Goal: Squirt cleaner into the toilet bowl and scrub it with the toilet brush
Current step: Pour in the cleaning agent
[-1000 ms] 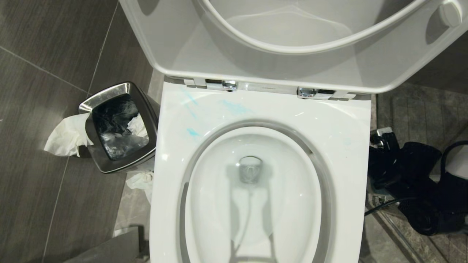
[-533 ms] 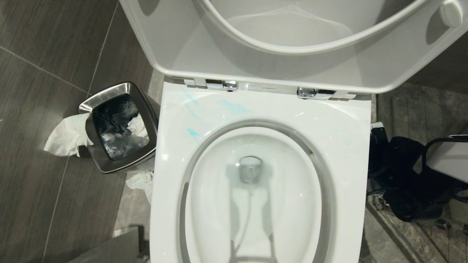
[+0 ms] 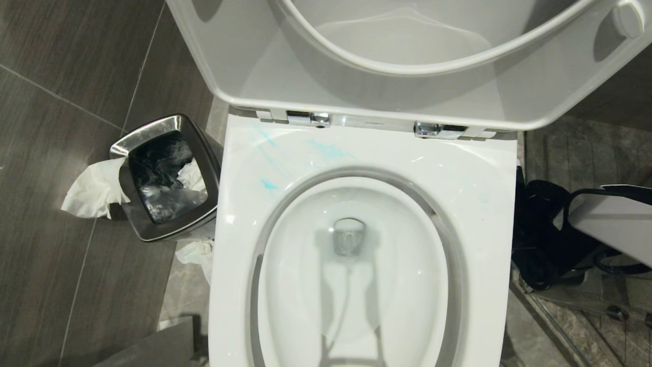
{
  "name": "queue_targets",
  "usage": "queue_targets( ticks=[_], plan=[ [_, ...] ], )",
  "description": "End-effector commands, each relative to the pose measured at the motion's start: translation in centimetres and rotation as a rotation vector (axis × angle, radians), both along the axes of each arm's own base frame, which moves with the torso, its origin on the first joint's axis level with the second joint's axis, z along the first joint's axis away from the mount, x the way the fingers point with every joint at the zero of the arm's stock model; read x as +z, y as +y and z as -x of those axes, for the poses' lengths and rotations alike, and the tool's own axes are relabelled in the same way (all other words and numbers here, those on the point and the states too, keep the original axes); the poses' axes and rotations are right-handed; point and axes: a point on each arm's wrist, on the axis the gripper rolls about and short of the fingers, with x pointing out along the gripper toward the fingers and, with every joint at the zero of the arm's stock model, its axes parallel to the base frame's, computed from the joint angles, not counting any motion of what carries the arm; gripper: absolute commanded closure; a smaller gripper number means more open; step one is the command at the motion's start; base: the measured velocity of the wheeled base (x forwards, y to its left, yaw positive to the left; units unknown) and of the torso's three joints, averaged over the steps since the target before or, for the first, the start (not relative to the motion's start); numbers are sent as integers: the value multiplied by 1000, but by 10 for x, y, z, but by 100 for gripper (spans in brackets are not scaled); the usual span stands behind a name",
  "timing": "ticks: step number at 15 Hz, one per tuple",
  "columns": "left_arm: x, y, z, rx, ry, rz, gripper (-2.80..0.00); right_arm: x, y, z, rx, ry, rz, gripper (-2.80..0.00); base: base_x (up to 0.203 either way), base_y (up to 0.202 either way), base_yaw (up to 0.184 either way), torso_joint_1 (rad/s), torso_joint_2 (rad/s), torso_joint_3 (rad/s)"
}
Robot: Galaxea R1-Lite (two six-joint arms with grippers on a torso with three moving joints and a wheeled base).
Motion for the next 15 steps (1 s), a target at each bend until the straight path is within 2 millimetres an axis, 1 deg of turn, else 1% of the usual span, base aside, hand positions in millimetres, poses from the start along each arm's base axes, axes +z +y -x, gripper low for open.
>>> queue_targets(
  ticks=[1, 7, 10, 12, 15],
  plan=[
    [0, 0, 0, -1, 2, 0, 0, 1, 5, -7, 11, -28, 4, -280, 0, 0, 0, 0, 0, 0],
    [0, 0, 0, -1, 2, 0, 0, 5, 7, -18, -25, -78, 43, -280, 0, 0, 0, 0, 0, 0],
    [0, 0, 0, -1, 2, 0, 0, 0, 7, -23, -34, -109, 84, -280, 0, 0, 0, 0, 0, 0],
    [0, 0, 0, -1, 2, 0, 0, -9, 8, -26, -38, -103, 132, -280, 0, 0, 0, 0, 0, 0],
    [0, 0, 0, -1, 2, 0, 0, -8, 8, -33, -44, -133, 147, -280, 0, 0, 0, 0, 0, 0]
  ],
)
